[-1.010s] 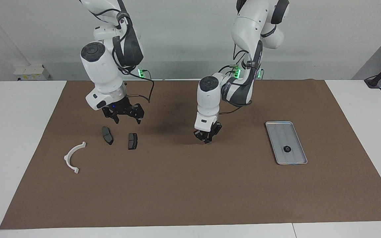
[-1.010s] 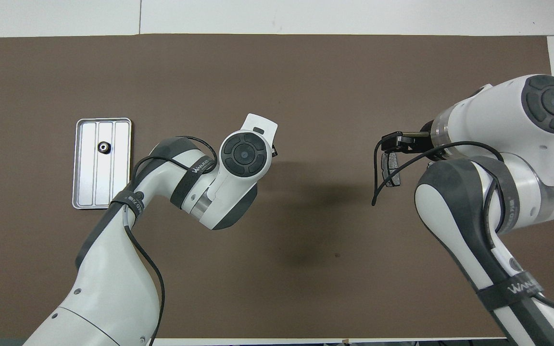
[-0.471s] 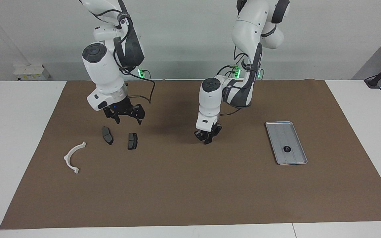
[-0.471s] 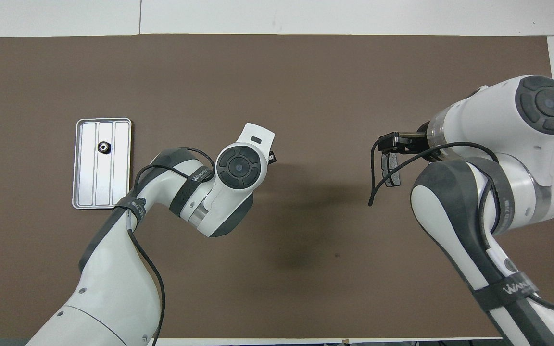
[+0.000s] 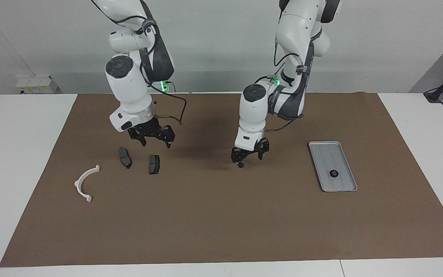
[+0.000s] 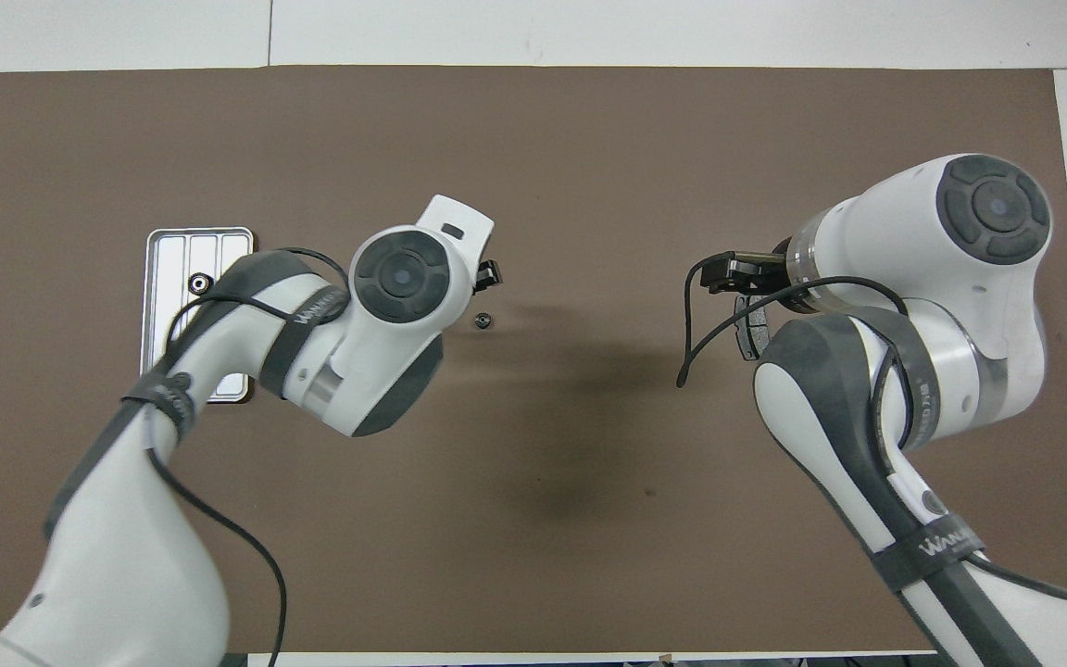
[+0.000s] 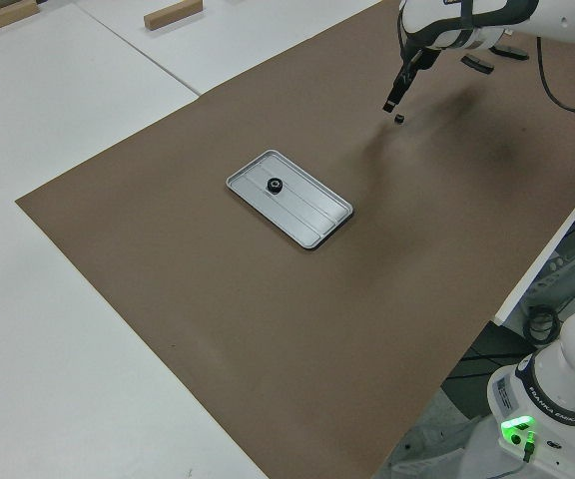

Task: Place bearing gear from tray to pile

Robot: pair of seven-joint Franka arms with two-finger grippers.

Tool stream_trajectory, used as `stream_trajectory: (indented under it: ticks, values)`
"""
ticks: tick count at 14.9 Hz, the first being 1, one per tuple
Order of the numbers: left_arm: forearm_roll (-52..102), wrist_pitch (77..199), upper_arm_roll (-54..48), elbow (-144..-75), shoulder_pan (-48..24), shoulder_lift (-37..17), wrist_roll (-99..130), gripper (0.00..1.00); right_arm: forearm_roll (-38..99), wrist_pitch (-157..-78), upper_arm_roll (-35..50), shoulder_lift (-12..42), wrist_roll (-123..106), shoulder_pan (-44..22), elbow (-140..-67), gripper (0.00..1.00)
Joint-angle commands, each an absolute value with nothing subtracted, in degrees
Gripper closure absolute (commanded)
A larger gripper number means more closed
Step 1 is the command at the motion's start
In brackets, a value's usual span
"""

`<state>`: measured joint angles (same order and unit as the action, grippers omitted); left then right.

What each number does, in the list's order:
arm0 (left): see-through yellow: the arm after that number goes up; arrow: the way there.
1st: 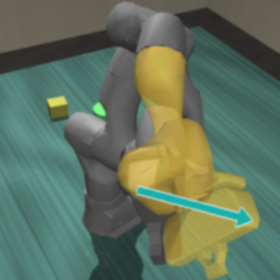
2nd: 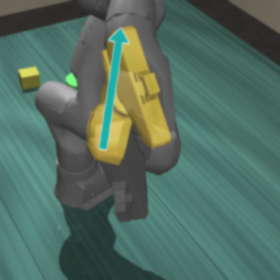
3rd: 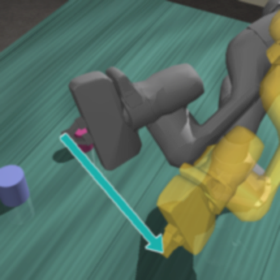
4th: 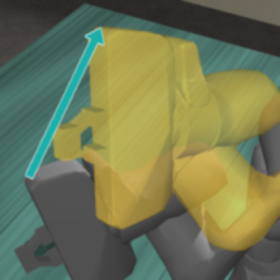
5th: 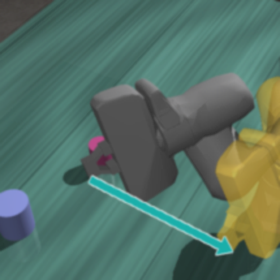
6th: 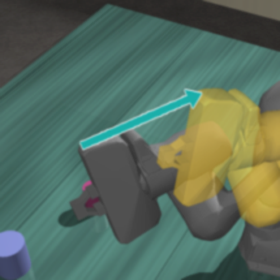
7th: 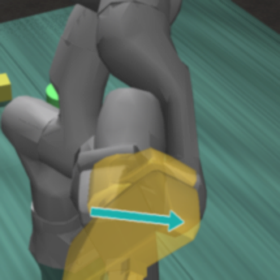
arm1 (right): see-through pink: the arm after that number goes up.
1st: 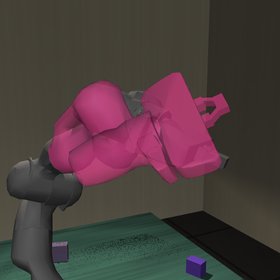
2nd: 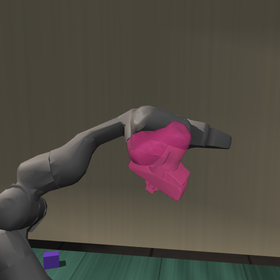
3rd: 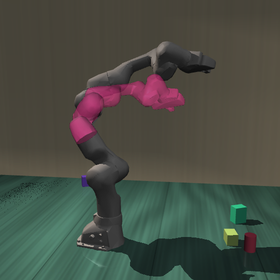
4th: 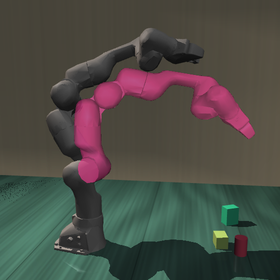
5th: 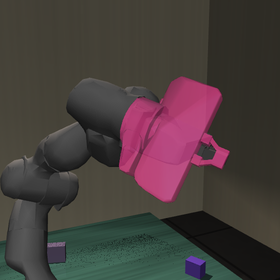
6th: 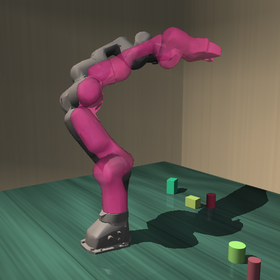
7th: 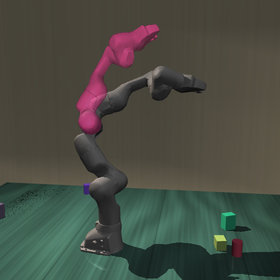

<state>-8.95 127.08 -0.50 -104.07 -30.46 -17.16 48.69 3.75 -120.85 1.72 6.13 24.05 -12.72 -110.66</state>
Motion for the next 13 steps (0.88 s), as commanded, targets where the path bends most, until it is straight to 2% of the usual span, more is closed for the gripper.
stream_trajectory:
  ticks: [1,3,7,13]
  values:
    - [-3.9,115.0,-0.71,-102.33,-20.78,-8.97,27.95,0.0,4.4,-124.97,1.58,8.69,30.56,-16.34,-110.83,0.0]
    - [-0.19,109.62,-0.35,-97.67,-13.4,-9.57,12.72,0.0,3.78,-127.87,1.58,11.24,35.75,-19.41,-110.13,0.0]
    - [2.36,115.65,-0.44,-99.31,-1.43,-10.28,-3.4,0.0,-0.16,-127.89,1.49,18.35,49.01,-25.65,-103.03,0.0]
    - [2.37,126.64,-0.35,-100.54,1.41,-19.15,-6.68,0.0,-5.62,-118.75,1.41,35.66,68.01,-32.95,-80.54,0.0]
